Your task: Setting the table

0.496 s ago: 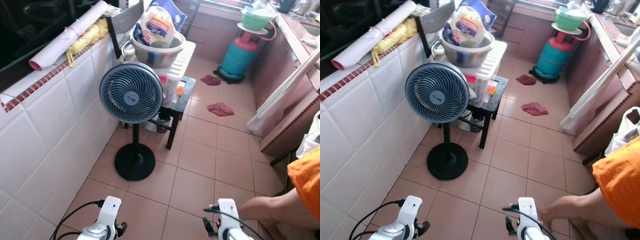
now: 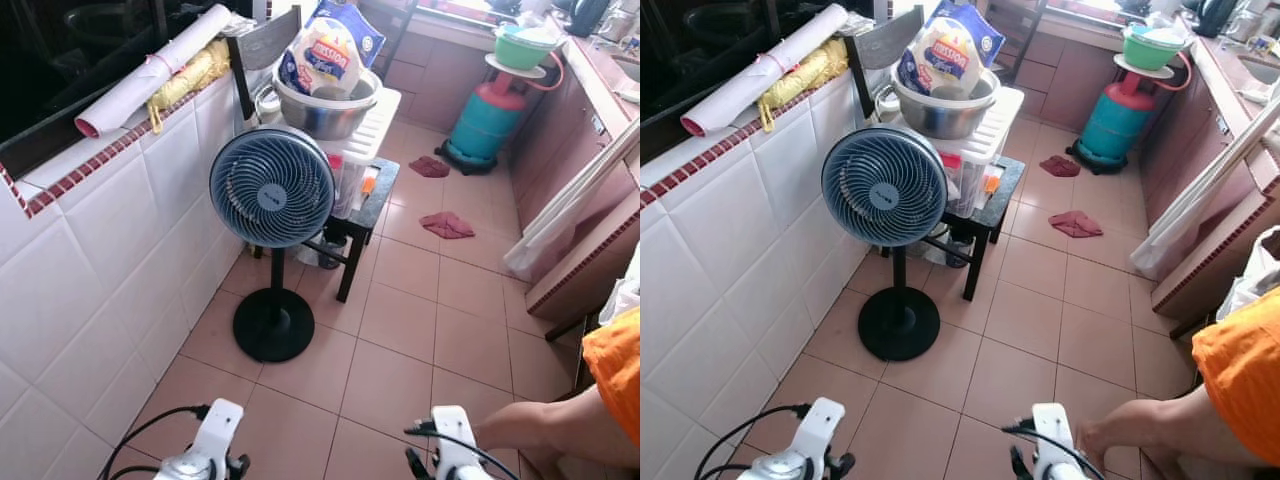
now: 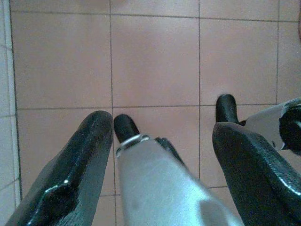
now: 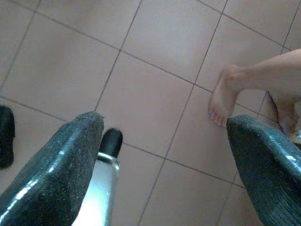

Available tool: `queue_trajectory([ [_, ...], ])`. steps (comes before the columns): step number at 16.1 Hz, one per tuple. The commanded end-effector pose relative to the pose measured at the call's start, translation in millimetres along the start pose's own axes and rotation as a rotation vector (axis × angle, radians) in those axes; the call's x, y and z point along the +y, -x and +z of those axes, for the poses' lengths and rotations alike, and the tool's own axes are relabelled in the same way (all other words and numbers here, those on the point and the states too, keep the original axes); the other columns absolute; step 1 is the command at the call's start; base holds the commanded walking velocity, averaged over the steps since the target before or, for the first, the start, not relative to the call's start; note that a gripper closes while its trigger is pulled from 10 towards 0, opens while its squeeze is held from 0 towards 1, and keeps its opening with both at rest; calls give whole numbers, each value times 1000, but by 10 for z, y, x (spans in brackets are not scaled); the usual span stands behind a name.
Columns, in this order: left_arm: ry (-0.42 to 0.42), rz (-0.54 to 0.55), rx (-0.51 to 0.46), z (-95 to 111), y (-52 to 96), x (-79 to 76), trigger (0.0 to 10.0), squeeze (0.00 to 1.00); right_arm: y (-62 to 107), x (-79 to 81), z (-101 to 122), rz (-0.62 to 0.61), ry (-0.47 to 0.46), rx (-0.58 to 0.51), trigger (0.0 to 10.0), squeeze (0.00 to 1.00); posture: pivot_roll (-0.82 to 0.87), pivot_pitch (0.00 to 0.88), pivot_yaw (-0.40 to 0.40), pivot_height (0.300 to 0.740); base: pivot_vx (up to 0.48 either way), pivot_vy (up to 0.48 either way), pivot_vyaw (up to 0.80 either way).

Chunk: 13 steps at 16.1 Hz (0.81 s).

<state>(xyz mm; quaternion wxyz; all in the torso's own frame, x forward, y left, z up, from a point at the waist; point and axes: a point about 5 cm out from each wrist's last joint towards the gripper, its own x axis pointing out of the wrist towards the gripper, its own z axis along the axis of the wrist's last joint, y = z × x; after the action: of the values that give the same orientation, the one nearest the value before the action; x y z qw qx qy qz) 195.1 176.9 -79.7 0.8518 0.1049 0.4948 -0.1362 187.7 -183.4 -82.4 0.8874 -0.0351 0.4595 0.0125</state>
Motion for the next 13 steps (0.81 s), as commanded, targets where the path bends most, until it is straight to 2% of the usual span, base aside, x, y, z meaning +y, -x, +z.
queue_trajectory([
  [1, -15, -11, 7, -18, -5, -34, 10000, 0, 9, -41, -41, -17, 10, 17, 10000, 0, 299, 38, -165, 740, 0, 0, -775],
  [3, -34, 7, 9, 11, 4, 27, 10000, 0, 6, -33, -16, -7, 18, 4, 10000, 0, 289, 33, -159, 740, 0, 0, -763],
  [8, -24, 14, -33, 138, -6, 25, 10000, 0, 10, -30, -39, -6, 15, 12, 10000, 0, 290, 32, -165, 740, 0, 0, -760],
  [10, -60, -15, -22, 105, -28, -101, 10000, 0, 8, 7, -41, 8, 11, 8, 10000, 0, 285, 38, -154, 740, 0, 0, -759],
  [11, -94, -16, -16, 96, -29, -107, 10000, 0, 8, 17, -45, 10, 3, 6, 10000, 0, 283, 39, -147, 740, 0, 0, -756],
  [13, -137, -25, 5, 47, -26, -117, 10000, 0, 11, 37, -67, 9, -15, 6, 10000, 0, 275, 42, -125, 740, 0, 0, 0],
])
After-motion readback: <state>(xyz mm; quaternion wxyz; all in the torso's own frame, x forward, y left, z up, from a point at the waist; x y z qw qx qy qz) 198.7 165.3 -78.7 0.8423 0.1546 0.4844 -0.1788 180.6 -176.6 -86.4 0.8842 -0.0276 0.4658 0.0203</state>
